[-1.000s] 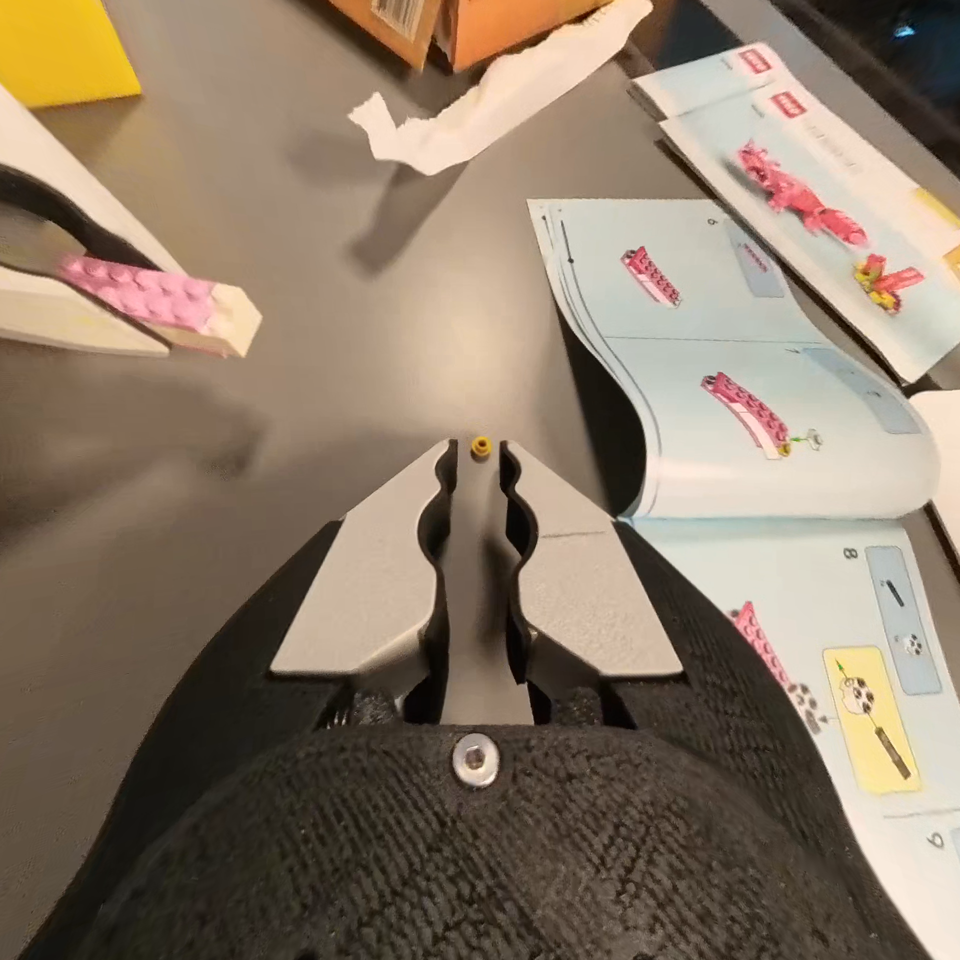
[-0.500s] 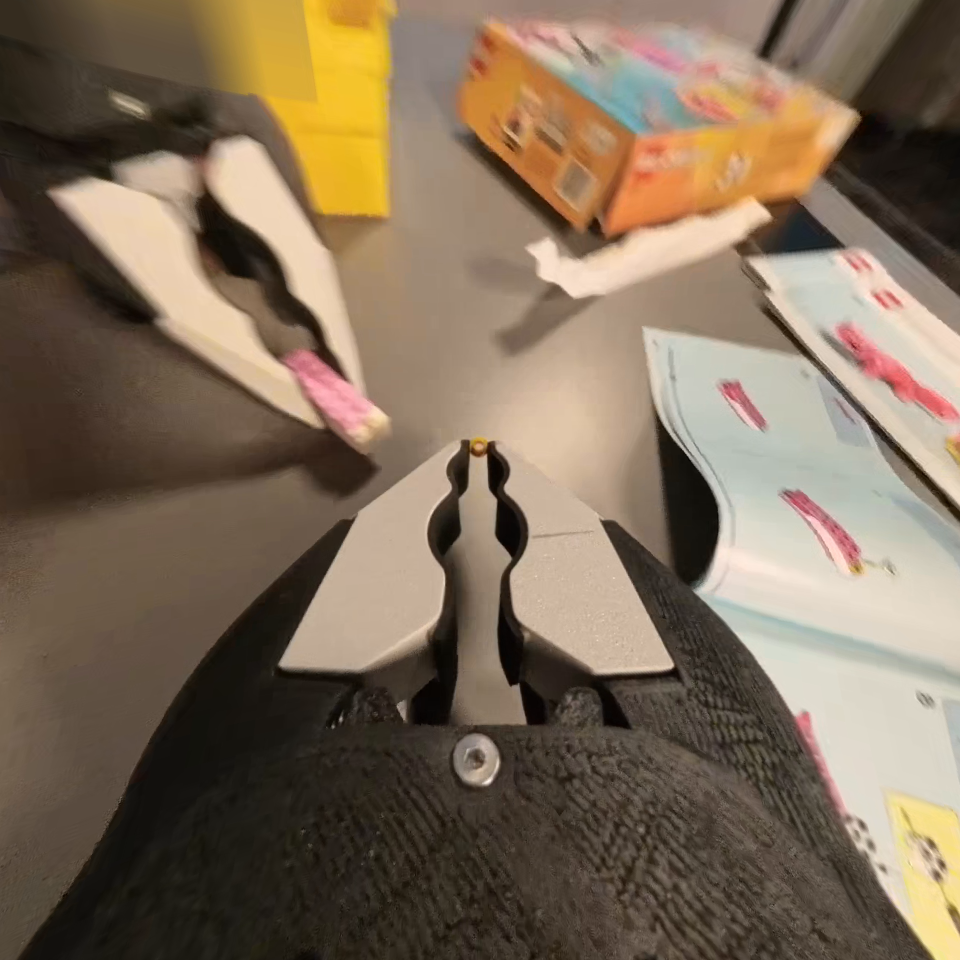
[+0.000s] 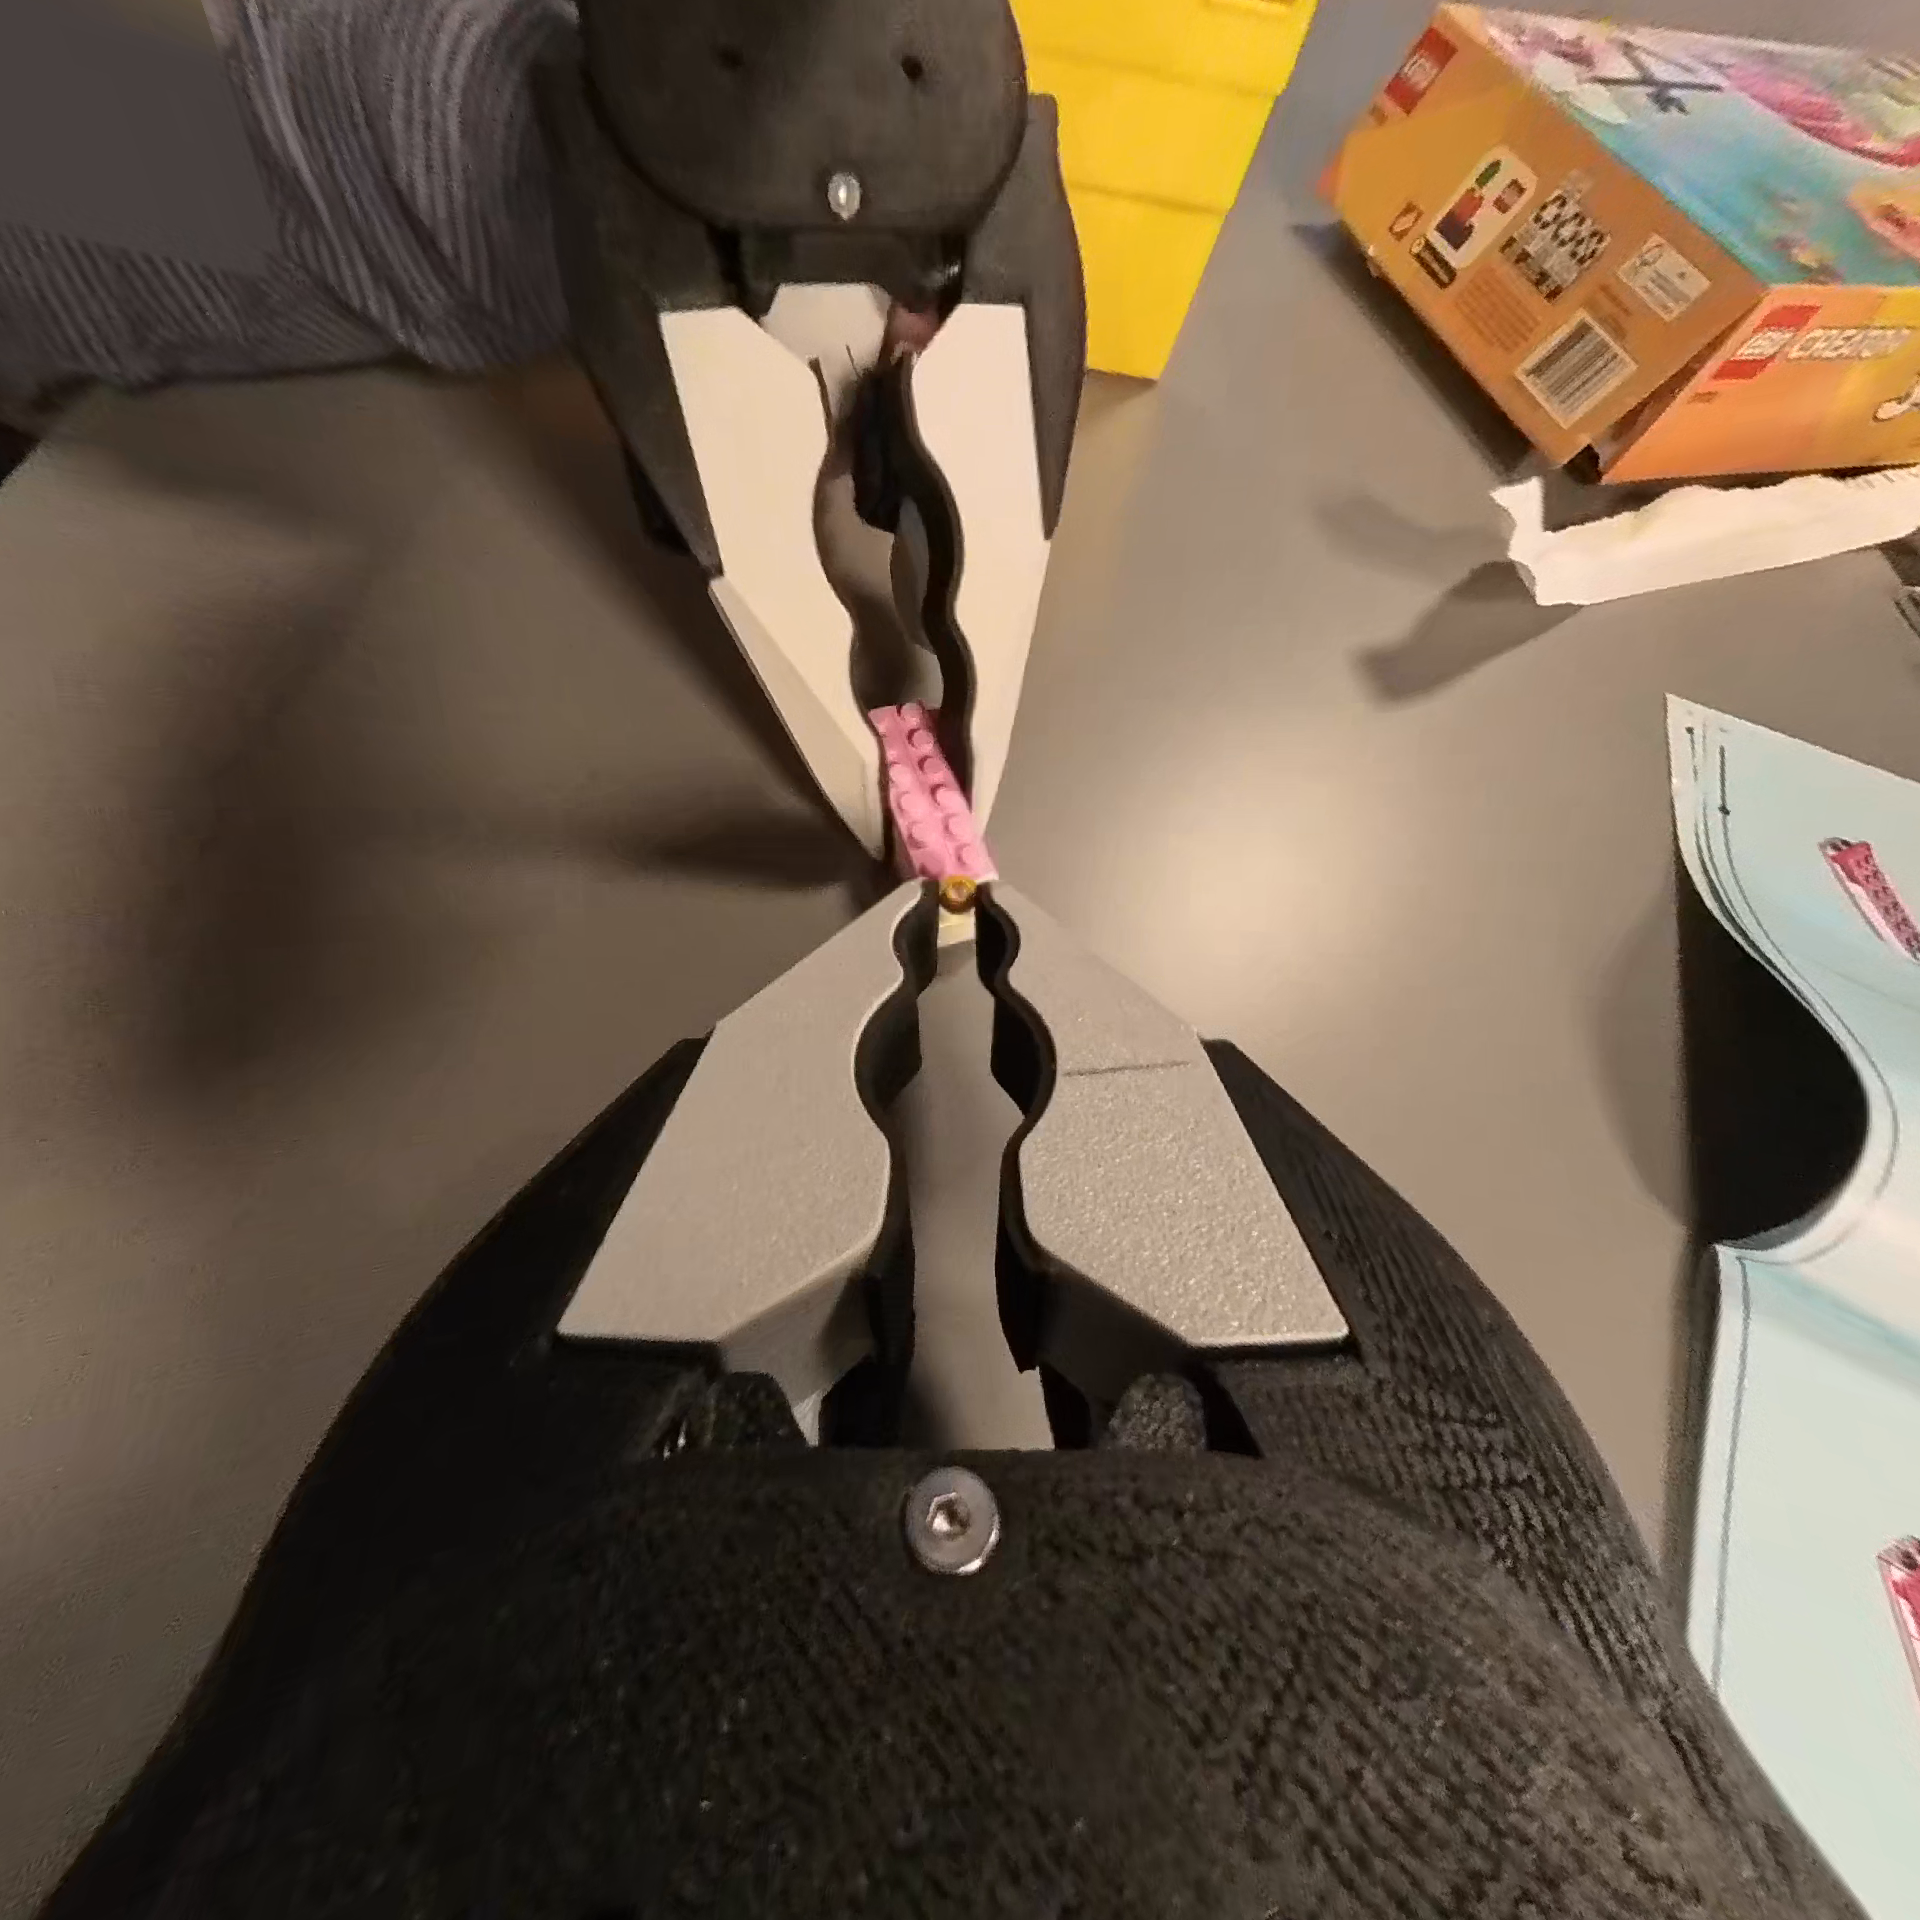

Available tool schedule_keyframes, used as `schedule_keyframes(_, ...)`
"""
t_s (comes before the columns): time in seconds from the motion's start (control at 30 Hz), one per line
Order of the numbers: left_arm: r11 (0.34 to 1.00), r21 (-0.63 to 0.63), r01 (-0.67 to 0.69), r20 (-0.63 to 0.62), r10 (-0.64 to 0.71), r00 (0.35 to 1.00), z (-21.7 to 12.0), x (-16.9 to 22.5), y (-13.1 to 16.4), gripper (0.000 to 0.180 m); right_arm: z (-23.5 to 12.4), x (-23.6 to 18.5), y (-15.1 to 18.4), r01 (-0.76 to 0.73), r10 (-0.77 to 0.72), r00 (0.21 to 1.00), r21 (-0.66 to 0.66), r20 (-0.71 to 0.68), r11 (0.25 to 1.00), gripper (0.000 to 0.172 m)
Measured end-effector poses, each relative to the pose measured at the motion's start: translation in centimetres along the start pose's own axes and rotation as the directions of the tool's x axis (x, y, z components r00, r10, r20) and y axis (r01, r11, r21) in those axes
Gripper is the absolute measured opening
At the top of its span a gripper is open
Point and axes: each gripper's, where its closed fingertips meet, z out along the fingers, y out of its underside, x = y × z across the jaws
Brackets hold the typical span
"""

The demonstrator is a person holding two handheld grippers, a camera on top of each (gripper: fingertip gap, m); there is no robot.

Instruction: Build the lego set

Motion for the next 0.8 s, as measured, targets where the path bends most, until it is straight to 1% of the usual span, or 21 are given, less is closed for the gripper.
schedule_keyframes(0.23,1.000,0.001,0.007,-0.001,-0.007,1.000,-0.02,0.00,-0.01,0.017,0.73,-0.14,0.59,0.064,-0.066,0.997,-0.058,-0.028,0.996,0.005)
schedule_keyframes(0.5,1.000,0.002,0.013,-0.003,-0.013,1.000,-0.03,0.01,-0.02,0.017,0.81,0.00,0.54,0.115,-0.119,0.991,-0.060,-0.059,0.992,0.005)
schedule_keyframes(0.6,1.000,0.003,0.015,-0.005,-0.015,1.000,-0.03,0.01,-0.01,0.017,0.94,0.12,0.64,0.142,-0.148,0.986,-0.072,-0.077,0.987,0.011)
schedule_keyframes(0.8,1.000,0.008,0.027,-0.013,-0.026,1.000,-0.03,0.01,-0.04,0.017,0.89,0.20,0.58,0.148,-0.154,0.985,-0.067,-0.083,0.987,0.010)
